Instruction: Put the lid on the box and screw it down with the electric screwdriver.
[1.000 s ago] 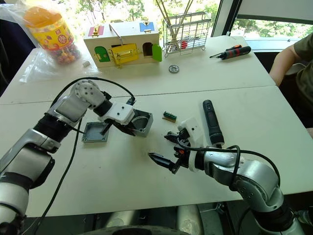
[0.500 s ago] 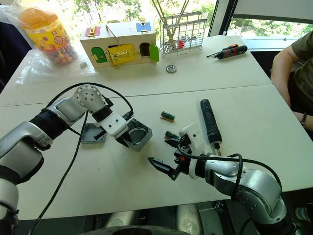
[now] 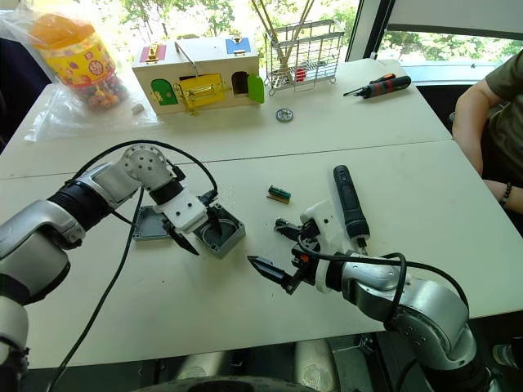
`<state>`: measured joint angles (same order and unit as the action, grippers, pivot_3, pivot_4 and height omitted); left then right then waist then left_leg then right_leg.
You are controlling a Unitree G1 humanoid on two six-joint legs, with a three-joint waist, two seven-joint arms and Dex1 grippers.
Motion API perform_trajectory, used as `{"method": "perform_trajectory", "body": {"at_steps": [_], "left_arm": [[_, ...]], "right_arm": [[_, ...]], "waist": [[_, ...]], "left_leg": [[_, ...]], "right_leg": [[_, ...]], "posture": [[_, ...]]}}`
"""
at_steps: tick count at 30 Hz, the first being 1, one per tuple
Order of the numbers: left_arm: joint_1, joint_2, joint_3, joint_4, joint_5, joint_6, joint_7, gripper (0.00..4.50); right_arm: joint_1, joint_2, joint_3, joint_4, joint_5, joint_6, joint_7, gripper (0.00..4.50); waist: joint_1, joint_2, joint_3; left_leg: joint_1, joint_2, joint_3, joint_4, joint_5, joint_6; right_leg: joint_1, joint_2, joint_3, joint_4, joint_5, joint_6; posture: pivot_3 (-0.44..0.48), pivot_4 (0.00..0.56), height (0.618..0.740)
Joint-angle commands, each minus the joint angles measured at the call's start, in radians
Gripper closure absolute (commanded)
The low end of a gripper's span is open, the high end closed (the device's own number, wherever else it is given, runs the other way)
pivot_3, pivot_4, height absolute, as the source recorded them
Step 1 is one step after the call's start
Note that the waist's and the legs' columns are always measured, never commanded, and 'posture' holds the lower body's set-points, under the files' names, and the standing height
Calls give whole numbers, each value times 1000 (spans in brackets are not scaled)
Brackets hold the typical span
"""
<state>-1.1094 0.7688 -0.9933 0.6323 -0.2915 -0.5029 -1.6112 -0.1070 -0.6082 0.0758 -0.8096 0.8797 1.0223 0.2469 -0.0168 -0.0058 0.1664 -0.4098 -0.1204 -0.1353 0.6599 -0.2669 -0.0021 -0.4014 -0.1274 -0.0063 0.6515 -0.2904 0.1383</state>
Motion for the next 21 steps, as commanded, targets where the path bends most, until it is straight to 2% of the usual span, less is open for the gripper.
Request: {"method": "perform_trajectory", "body": {"at_steps": [1, 5, 6, 10, 12, 16, 18, 19, 21], "left_arm": [[-62, 93, 115, -57, -44, 170, -3, 1270], [-58, 188, 300, -182, -111, 444, -3, 1270], [-30, 232, 369, -228, -137, 554, 30, 1270], [186, 427, 611, -481, -272, 880, 111, 1270], [315, 487, 723, -566, -294, 1012, 223, 1270], [510, 496, 899, -665, -277, 1173, 442, 1270], [540, 426, 969, -727, -265, 1580, 708, 1270], [534, 399, 988, -746, -258, 1722, 787, 1270], [540, 340, 1032, -772, -241, 1879, 892, 1270]], "right_arm": [[-46, -13, -22, -45, 66, 12, 37, 0], [-112, -44, -37, -52, 143, 27, 83, 0], [-149, -52, -28, -40, 156, 29, 110, 0], [-269, -65, 27, 30, 150, 28, 214, 0], [-318, -78, 69, 63, 103, 10, 273, 0], [-384, -89, 133, 101, 20, -23, 353, 0], [-434, -124, 222, 139, -93, -83, 439, 0], [-445, -131, 248, 151, -127, -102, 463, 0], [-454, -125, 290, 174, -181, -140, 494, 0]], "waist": [[-3, 0, 0], [-8, -1, 0], [-8, 0, 0], [-35, 0, 0], [-41, 0, 0], [-17, -1, 0], [-11, 0, 0], [-3, -1, 0], [3, -2, 0]], "left_leg": [[0, 0, 0, 0, 0, 0], [-1, 0, -1, 1, 0, 1], [-1, 0, -1, 1, -1, 1], [0, 0, -1, 1, -1, 2], [0, 1, -1, 0, -1, 2], [0, 0, -4, 1, -1, 2], [0, -1, -4, 3, -1, 2], [0, -2, -4, 3, -1, 2], [0, -2, -4, 5, -2, 3]], "right_leg": [[0, 0, 0, 0, 0, 0], [-2, 0, 0, 3, -1, 1], [-2, 0, 0, 3, -1, 1], [-2, 0, 1, 5, -1, 2], [-4, 0, 1, 10, -1, 2], [-4, 0, 2, 11, -1, 2], [-4, 0, 3, 11, -1, 1], [-4, -1, 3, 12, -1, 2], [-6, 0, 3, 12, -3, 4]], "posture": [[0, 150, 740], [0, 150, 740], [0, 150, 740], [0, 150, 740], [0, 150, 740], [0, 150, 740], [0, 150, 740], [0, 150, 740], [0, 150, 740]]}}
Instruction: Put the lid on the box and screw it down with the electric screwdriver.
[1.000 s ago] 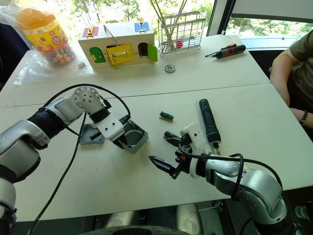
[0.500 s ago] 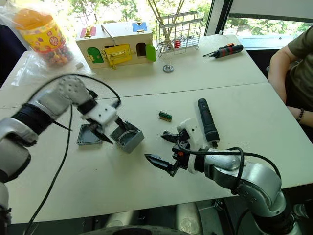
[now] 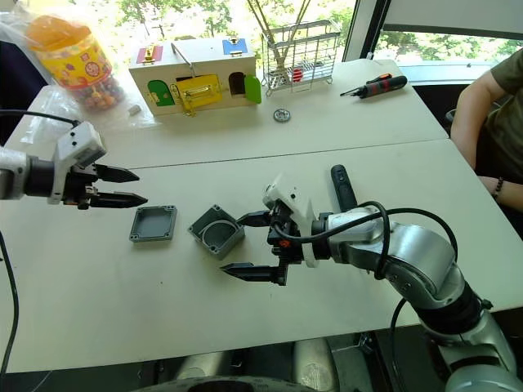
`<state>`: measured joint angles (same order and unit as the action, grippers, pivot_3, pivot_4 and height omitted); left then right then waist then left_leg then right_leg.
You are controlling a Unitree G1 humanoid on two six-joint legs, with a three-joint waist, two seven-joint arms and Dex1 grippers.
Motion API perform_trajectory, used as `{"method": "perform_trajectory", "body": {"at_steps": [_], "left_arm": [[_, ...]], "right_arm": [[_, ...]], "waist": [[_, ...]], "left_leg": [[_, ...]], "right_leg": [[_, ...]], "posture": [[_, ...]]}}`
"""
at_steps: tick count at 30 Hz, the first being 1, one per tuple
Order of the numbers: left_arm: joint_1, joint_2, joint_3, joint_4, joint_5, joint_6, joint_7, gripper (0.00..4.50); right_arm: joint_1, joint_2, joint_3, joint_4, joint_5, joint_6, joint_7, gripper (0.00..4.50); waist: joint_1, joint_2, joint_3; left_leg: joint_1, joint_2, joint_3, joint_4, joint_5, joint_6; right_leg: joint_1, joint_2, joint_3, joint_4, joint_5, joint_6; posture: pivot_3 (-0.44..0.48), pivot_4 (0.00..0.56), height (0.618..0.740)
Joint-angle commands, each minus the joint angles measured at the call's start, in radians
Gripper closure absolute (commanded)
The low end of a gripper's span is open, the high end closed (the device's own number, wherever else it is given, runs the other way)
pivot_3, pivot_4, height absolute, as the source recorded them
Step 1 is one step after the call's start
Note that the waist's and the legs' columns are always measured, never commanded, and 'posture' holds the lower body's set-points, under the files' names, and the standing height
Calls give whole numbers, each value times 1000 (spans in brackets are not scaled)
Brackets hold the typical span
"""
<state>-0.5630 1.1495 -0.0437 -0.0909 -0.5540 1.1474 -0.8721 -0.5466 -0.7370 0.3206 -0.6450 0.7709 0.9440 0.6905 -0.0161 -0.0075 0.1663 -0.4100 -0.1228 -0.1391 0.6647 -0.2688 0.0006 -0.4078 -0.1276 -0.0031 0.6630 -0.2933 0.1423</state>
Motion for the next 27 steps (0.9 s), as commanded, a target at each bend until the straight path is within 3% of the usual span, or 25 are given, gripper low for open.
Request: {"method": "perform_trajectory", "body": {"at_steps": [1, 7, 21, 24, 27], "left_arm": [[-17, -83, 109, -48, 33, 301, 198, 1270], [-33, -258, 178, -38, 97, 452, 364, 1270], [-30, -292, -9, 117, 160, 307, 375, 1270], [-29, -302, -36, 152, 170, 264, 360, 2122], [-32, -316, -44, 160, 174, 251, 353, 3464]], "right_arm": [[-15, 17, 61, 21, -91, -76, 60, 0], [4, 79, 91, 42, -153, -118, 81, 0], [50, 156, 34, -18, -160, -36, -30, 0], [67, 159, 21, -29, -160, -26, -49, 0], [83, 143, -3, -44, -152, -13, -54, 0]], "waist": [[3, -1, 0], [2, -1, -1], [7, 0, -1], [7, 1, -3], [13, 4, -5]], "left_leg": [[0, 0, 0, 0, 0, 0], [0, 0, 0, 0, 1, -2], [0, -2, 0, -1, 1, -3], [0, -2, 1, -1, 1, -3], [2, -3, 1, -1, 1, -3]], "right_leg": [[0, 0, 0, 1, 0, 0], [2, -1, 1, 2, 0, 0], [1, -4, 1, 2, 0, 0], [2, -5, 1, 2, 0, 0], [2, -5, 1, 1, 0, 0]], "posture": [[0, 150, 740], [0, 150, 740], [0, 150, 740], [0, 150, 740], [0, 150, 740]]}}
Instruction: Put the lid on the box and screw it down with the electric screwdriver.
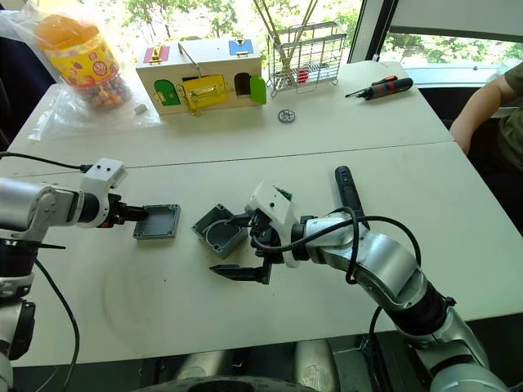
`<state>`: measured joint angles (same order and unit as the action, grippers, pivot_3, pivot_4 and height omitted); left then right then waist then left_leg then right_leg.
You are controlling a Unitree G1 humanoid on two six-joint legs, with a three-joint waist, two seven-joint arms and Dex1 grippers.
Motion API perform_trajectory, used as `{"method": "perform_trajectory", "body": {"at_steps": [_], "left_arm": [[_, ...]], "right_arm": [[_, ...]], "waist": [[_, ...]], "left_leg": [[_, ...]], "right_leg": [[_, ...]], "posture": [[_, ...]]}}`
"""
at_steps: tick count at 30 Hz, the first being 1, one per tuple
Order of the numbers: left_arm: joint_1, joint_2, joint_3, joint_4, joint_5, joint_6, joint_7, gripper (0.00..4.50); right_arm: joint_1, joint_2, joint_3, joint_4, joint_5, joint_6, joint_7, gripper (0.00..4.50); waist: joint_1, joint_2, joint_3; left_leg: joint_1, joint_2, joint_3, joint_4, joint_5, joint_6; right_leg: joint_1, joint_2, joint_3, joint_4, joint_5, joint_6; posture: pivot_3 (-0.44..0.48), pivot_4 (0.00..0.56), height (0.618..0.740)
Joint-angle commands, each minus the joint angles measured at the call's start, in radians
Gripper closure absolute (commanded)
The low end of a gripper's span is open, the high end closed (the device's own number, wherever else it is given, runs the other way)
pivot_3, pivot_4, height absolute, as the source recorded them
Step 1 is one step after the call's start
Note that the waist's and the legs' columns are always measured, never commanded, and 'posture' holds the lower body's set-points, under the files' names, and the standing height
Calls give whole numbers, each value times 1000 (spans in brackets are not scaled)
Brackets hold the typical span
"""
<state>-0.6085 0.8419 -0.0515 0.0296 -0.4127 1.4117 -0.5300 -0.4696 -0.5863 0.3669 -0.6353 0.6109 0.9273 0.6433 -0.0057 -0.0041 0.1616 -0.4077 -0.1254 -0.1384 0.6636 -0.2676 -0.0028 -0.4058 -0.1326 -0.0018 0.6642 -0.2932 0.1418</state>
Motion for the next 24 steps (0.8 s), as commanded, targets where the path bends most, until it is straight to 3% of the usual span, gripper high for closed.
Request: {"method": "perform_trajectory", "body": {"at_steps": [1, 2, 8, 13, 18, 24], "left_arm": [[16, -14, -37, 36, 32, -14, 9, 3987], [18, -18, -37, 32, 31, -14, 9, 4449], [43, -48, -4, -12, 29, -6, 26, 4485], [-9, -35, 70, -20, 28, -52, 25, 4485], [-175, -20, 169, 9, -17, -138, -27, 4485], [-252, -190, 209, 11, -6, -497, -14, 4485]], "right_arm": [[11, -16, -59, -59, 12, 9, -7, 0], [16, -24, -70, -64, 15, 14, -5, 0], [40, -75, -180, -78, 74, 52, 19, 0], [14, -47, -324, -34, 204, 98, 7, 0], [-93, 85, -408, 110, 276, 112, -90, 0], [-294, 355, -422, 449, 206, 69, -287, 0]], "waist": [[5, 1, -1], [8, 3, -3], [19, 6, -6], [18, 5, -5], [18, -3, -1], [4, -3, -1]], "left_leg": [[0, 0, 0, 0, 0, -1], [0, 0, 0, 0, 1, -1], [0, 0, 0, 0, 1, -1], [0, 0, 0, 0, 1, -1], [-3, 1, -1, 0, 1, -2], [-2, 0, 1, -2, 1, -2]], "right_leg": [[0, 0, 0, 0, 0, 0], [1, 0, 0, 0, 0, 0], [1, 0, 0, 0, 0, 0], [3, 0, 0, -1, 0, 0], [0, 0, 0, -1, 0, 0], [0, -1, 0, -1, 0, 0]], "posture": [[0, 150, 740], [0, 150, 740], [0, 150, 740], [0, 150, 740], [0, 150, 740], [0, 150, 740]]}}
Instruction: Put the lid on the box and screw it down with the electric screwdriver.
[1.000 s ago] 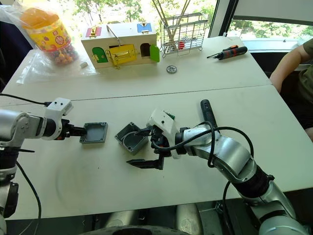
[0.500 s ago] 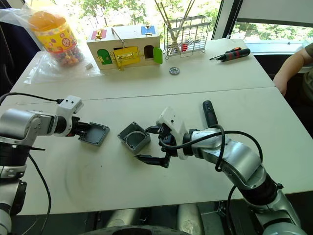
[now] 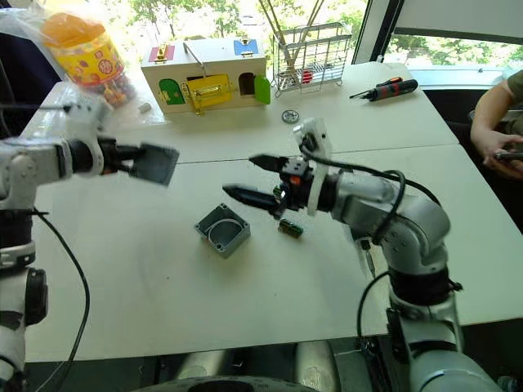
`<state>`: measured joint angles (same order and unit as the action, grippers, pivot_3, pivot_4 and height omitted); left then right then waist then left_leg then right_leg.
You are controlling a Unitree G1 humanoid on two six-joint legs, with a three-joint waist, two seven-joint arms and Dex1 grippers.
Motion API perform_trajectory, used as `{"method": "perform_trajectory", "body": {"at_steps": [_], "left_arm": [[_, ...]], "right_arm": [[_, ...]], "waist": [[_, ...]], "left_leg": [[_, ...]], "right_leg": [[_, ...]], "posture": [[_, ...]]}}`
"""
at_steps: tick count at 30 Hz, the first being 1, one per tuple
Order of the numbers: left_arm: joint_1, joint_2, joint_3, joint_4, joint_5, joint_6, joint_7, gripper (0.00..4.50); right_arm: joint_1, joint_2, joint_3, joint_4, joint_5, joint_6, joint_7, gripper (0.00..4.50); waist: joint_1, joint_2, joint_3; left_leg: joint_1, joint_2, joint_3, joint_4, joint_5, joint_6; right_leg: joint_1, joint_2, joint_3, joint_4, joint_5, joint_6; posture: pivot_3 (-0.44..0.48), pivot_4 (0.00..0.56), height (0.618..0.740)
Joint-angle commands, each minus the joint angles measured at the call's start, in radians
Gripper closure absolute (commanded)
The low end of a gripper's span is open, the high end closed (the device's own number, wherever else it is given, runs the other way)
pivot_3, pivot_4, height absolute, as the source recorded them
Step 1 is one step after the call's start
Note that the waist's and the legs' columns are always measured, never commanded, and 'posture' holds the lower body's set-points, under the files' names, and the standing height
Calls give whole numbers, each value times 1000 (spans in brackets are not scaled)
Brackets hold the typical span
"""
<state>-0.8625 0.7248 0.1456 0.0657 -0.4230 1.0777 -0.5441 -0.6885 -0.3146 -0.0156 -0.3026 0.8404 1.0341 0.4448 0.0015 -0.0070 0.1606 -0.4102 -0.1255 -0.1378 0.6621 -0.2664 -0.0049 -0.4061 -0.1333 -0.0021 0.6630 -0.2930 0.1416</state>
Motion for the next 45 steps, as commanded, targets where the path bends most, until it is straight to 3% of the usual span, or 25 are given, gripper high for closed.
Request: {"method": "perform_trajectory", "body": {"at_steps": [1, 8, 21, 24, 27, 29, 33, 36, 39, 45], "left_arm": [[3, -111, 9, -25, 4, -210, 3, 4485], [-5, -252, -7, -37, -3, -312, 21, 4485], [-28, -289, -17, -28, -17, -315, -3, 4485], [-33, -299, -23, -30, -18, -310, -7, 4500], [-31, -301, -27, -31, -15, -310, -10, 4500], [-30, -299, -28, -26, -15, -313, -11, 4500], [-24, -297, -27, -22, -15, -317, -16, 4500], [-17, -299, -26, -23, -20, -316, -19, 4500], [-7, -298, -9, -34, -60, -290, -51, 3482], [1, -230, 97, -106, -228, -200, -140, 594]], "right_arm": [[-104, 119, -56, 169, -30, -44, -122, 0], [-149, 157, -59, 241, -82, -61, -158, 0], [-124, 177, -88, 212, -85, -64, -193, 0], [-125, 183, -85, 221, -95, -77, -193, 663], [-123, 189, -83, 222, -101, -88, -191, 1663], [-120, 194, -86, 219, -100, -93, -191, 2405], [-113, 196, -85, 208, -103, -96, -190, 4331], [-109, 193, -83, 202, -104, -97, -187, 4361], [-106, 192, -79, 195, -106, -99, -184, 4361], [-91, 191, -64, 172, -141, -152, -180, 4361]], "waist": [[-6, 0, 0], [-31, 0, 0], [-44, 0, 0], [-45, 0, 0], [-46, 0, 0], [-46, 0, 0], [-45, 0, 0], [-45, 0, 0], [-45, 0, 0], [-48, 0, 0]], "left_leg": [[0, 0, 0, 0, 0, 0], [-1, -1, 0, -1, 0, 0], [-1, 0, 0, -1, 0, 0], [-1, -1, 0, -1, 0, 0], [-1, -1, 0, -1, 0, 0], [-1, -1, 0, -1, 0, 0], [-1, 0, 0, -1, 0, 0], [-1, -1, 0, -1, 0, 0], [-1, -1, 0, -1, 0, 0], [-1, 0, 0, -2, 0, 0]], "right_leg": [[0, 0, 0, 0, 0, 0], [-3, 0, 0, 2, 0, 0], [-3, 0, 0, 2, 0, 0], [-3, 0, 0, 2, 0, 0], [-3, 0, 0, 3, 0, 0], [-3, 0, 0, 2, 0, 0], [-3, 0, 0, 3, 0, 0], [-3, 0, 0, 2, 0, 0], [-3, 0, 0, 3, 0, 0], [-4, 0, 0, 2, 0, 0]], "posture": [[0, 150, 740], [0, 150, 740], [0, 150, 740], [0, 150, 740], [0, 150, 740], [0, 150, 740], [0, 150, 740], [0, 150, 740], [0, 150, 740], [0, 150, 740]]}}
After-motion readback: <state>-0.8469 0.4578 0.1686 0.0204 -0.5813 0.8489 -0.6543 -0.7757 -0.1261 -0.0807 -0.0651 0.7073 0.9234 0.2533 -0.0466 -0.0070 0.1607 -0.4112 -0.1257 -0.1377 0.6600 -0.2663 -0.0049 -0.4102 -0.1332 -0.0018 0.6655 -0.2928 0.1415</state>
